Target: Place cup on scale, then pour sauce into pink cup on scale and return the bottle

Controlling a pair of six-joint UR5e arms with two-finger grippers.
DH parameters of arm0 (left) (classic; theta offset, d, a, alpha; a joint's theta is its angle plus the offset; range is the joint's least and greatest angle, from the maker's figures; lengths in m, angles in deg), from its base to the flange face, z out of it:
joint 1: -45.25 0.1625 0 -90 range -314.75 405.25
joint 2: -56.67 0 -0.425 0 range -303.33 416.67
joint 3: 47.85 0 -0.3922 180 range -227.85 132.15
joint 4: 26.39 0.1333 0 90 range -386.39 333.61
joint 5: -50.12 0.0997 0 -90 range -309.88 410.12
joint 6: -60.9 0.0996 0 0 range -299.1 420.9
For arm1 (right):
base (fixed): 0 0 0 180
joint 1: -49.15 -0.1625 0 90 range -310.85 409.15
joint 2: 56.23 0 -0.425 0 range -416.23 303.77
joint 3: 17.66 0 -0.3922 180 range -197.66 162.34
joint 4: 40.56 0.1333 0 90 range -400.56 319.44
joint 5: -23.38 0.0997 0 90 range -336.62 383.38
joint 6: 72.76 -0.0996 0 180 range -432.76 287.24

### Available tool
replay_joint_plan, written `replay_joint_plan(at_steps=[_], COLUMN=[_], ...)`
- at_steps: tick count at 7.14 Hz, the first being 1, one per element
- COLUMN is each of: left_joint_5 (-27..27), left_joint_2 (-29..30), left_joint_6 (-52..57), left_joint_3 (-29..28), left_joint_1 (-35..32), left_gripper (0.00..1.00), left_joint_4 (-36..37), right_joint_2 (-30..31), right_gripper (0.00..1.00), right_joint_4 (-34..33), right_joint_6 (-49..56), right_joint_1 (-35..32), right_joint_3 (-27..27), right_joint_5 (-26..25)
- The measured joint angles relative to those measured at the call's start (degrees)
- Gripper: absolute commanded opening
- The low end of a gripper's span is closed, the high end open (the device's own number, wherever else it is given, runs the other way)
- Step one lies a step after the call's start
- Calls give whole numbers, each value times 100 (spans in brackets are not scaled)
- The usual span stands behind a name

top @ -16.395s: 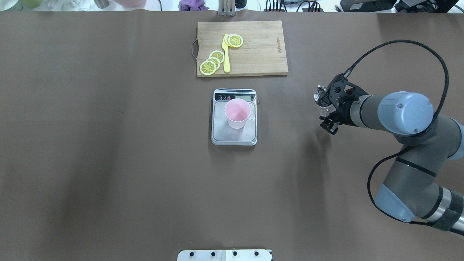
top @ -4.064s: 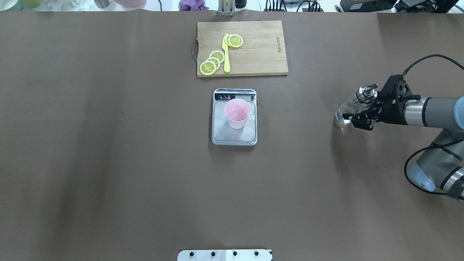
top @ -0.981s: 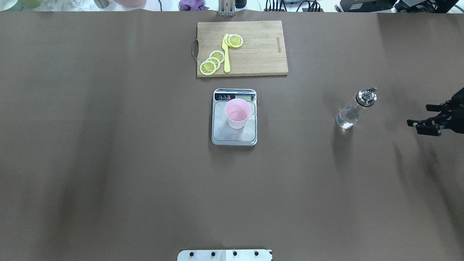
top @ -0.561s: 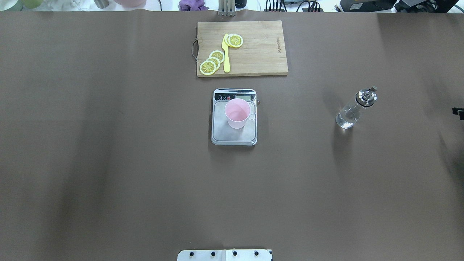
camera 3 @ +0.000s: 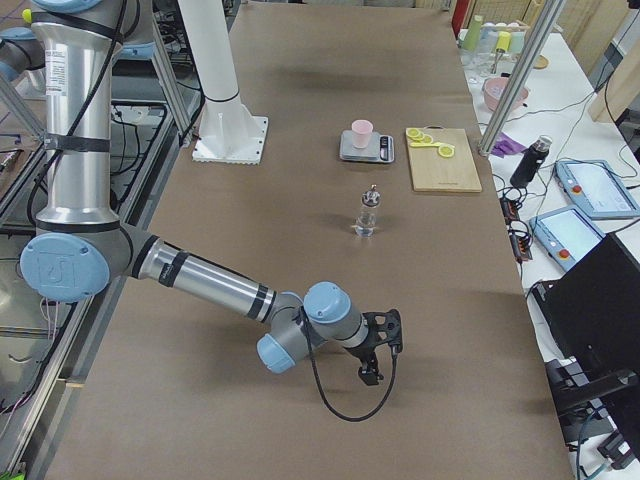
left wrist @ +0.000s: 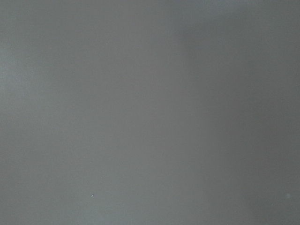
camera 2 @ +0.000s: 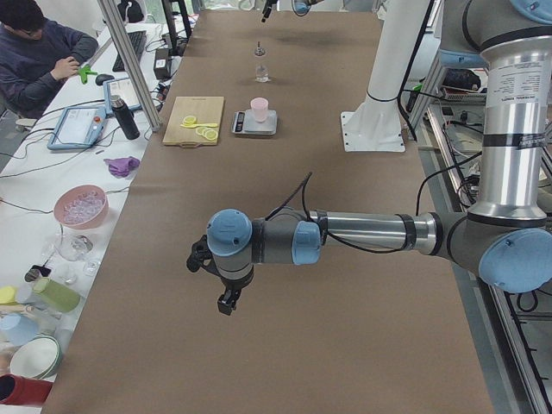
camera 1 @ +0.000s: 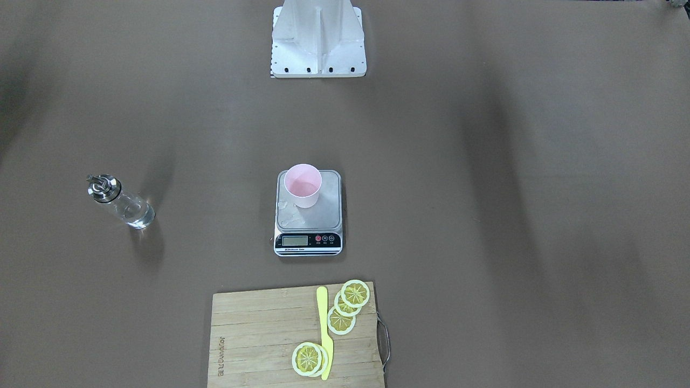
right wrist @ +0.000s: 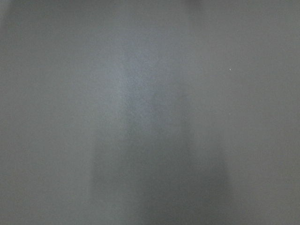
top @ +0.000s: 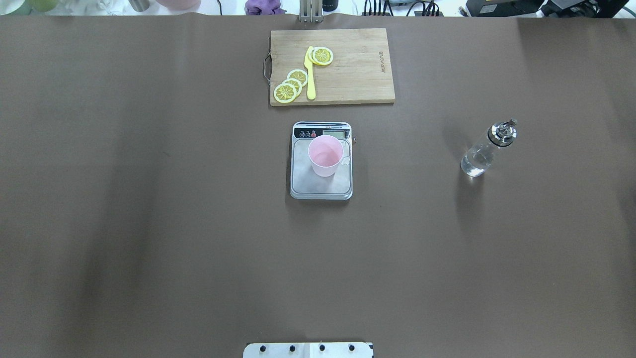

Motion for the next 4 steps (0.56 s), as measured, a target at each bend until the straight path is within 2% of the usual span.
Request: replay_joint_plan(at_steps=[2, 4], left_joint_5=[0, 6], left_joint_2=[1, 1], left_joint_6=[0, 6], left_joint_3=[0, 1], left_joint_1=[0, 0], left_gripper=[99, 99], left_joint_4=[-2, -8], right_joint_2=[-540, -729], right_gripper=[100, 100], right_joint_4=[-1198, -2255], right_joint_6=[94, 648], right_joint_1=[-236, -226], right_joint_3=[-48, -188], right_joint_5=[963, 1248])
